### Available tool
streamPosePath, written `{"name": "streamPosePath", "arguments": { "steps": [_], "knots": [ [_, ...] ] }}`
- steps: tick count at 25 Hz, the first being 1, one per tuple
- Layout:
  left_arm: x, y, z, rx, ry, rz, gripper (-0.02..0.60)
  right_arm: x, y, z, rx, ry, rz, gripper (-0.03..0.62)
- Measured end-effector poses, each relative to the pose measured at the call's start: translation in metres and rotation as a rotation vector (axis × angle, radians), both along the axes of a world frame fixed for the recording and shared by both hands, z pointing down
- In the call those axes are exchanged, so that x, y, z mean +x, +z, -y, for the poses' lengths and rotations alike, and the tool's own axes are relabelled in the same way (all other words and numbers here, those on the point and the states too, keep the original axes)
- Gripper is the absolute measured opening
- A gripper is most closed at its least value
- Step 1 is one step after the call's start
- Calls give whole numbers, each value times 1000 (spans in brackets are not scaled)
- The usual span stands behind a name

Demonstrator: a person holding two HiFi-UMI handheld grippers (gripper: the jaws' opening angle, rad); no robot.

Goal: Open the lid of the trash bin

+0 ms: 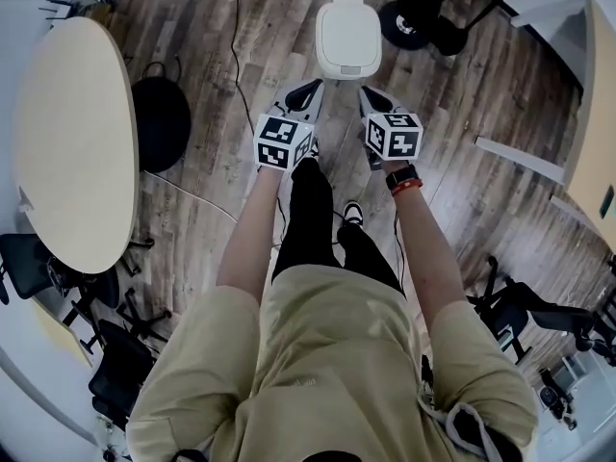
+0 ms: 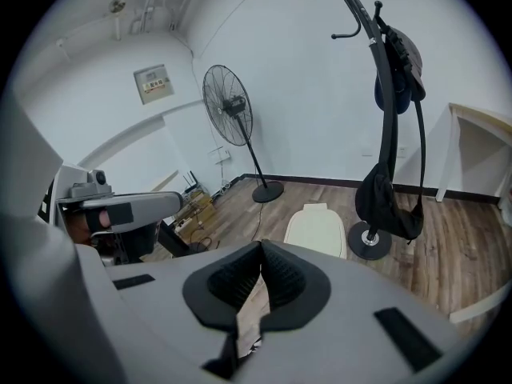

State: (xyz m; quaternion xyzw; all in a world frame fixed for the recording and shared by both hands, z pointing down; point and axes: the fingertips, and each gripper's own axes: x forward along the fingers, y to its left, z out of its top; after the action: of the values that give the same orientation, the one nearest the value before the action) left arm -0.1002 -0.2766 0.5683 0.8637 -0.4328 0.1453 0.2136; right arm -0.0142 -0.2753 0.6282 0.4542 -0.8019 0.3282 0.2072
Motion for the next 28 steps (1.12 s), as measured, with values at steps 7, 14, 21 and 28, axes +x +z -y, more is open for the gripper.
{"name": "streamPosePath", "arguments": {
  "steps": [7,14,21,28],
  "knots": [
    [-1,36,16,-26,30,-9,24,-6,42,12,-32,18,-5,2],
    [7,66,36,-46,72,7,24,-6,77,26,-61,5,-2,2],
    [14,99,52,-57,110,18,23,0,119,39,-96,2,-3,2],
    [20,134,68,-64,125,18,24,15,164,54,-114,-35,-63,2]
  ]
}}
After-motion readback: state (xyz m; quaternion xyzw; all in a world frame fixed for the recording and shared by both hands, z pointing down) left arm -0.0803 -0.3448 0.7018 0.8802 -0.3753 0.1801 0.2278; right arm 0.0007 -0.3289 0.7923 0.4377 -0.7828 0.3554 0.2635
